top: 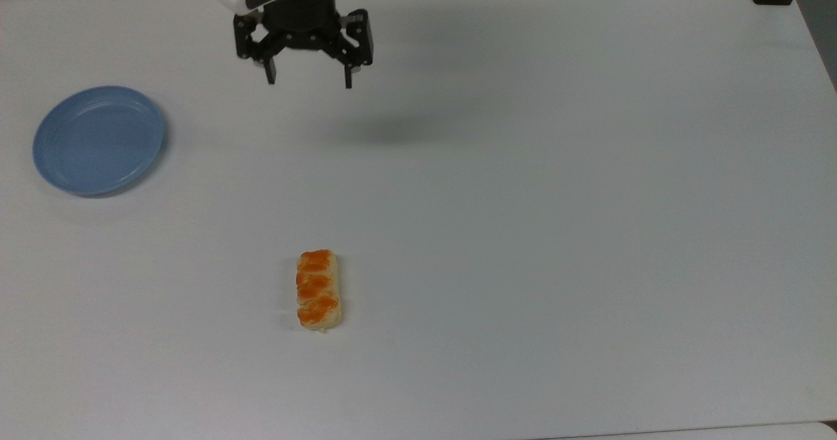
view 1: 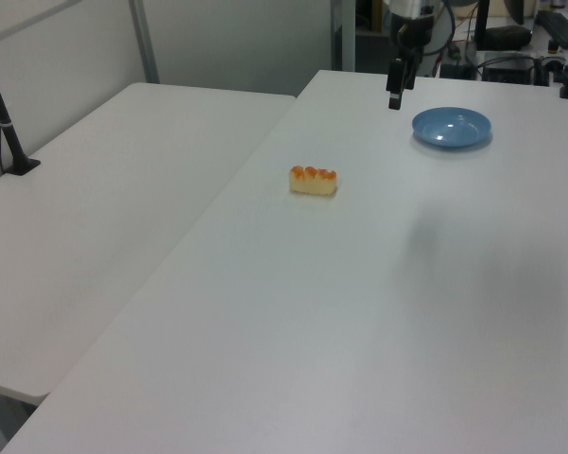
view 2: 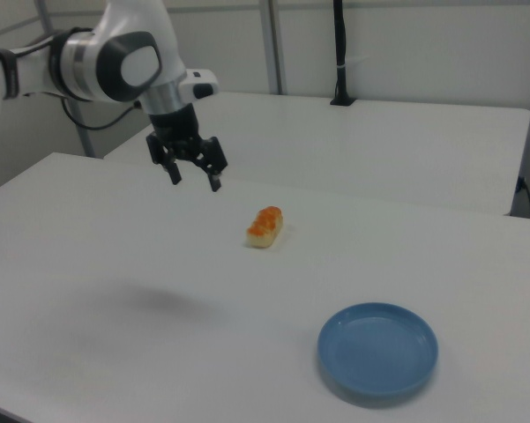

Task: Put the bread onto the plate
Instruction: 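Lower the open gripper down over the bread roll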

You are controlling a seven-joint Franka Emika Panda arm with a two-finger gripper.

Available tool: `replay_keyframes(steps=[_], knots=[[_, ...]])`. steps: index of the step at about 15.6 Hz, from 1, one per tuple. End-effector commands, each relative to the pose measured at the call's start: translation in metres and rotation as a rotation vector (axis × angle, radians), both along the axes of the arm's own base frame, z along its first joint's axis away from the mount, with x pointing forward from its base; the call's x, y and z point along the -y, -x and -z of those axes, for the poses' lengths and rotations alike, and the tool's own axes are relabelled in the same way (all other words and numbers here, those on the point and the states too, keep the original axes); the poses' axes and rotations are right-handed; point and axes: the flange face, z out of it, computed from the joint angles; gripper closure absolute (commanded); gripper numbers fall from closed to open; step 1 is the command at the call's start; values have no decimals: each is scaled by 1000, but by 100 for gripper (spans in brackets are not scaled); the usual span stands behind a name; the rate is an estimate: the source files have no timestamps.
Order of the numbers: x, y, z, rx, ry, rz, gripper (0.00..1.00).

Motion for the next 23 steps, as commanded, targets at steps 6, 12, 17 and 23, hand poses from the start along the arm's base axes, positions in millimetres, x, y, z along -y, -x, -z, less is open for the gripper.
replay_keyframes(steps=[6,12,17,23], knots=[[2,-74,94,226,11,18,0],[-17,-115,144,311,6,45,0],[-29,-122,175,337,64,36,0],[-38,-127,215,296,71,19,12]])
